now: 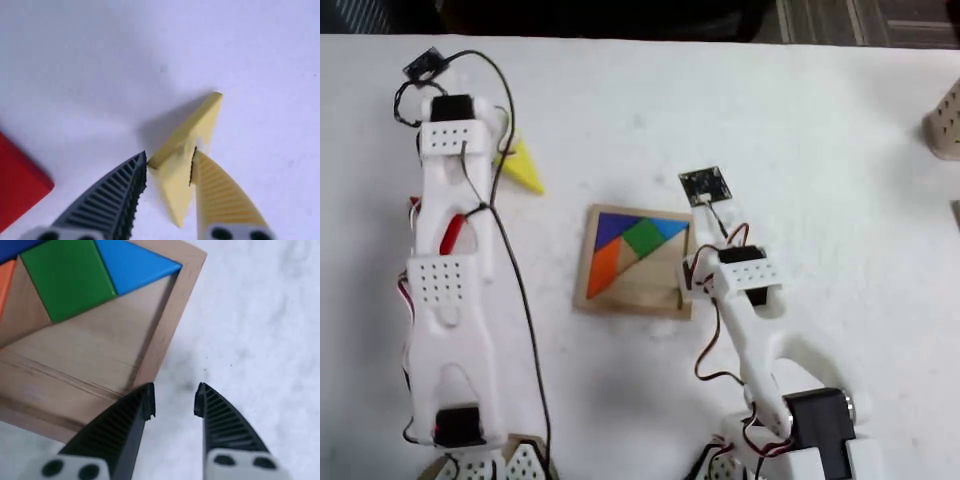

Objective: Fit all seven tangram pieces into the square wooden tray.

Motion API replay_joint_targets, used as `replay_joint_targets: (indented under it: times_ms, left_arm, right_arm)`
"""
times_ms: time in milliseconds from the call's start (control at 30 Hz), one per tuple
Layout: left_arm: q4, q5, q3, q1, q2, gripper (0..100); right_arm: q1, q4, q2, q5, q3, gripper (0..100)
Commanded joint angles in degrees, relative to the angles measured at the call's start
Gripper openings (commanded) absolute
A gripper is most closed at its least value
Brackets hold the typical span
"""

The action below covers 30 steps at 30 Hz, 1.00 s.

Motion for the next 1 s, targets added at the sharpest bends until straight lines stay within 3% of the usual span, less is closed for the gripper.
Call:
replay_joint_targets:
  times_ms: [0, 567, 633, 733, 967]
  left_arm:
    - [-3.3, -0.4, -3.2, 3.5, -0.7, 17]
    - [-4.1, -0.4, -3.2, 7.3, 3.4, 17]
    - [-4.1, -0.5, -3.2, 7.3, 4.1, 14]
    - [-4.1, -0.8, -3.2, 7.3, 4.4, 1]
    - [-3.5, -0.8, -3.2, 7.2, 4.3, 2]
  right_arm:
    - [-1.2, 0.0, -1.8, 1.1, 0.1, 13.8]
    - [-1.1, 0.0, -1.8, 1.1, 0.2, 13.8]
    - [-1.1, 0.0, -1.8, 1.1, 0.2, 13.8]
    - [-1.0, 0.0, -1.8, 1.1, 0.2, 13.8]
    - [1.0, 0.1, -2.4, 1.1, 0.2, 13.8]
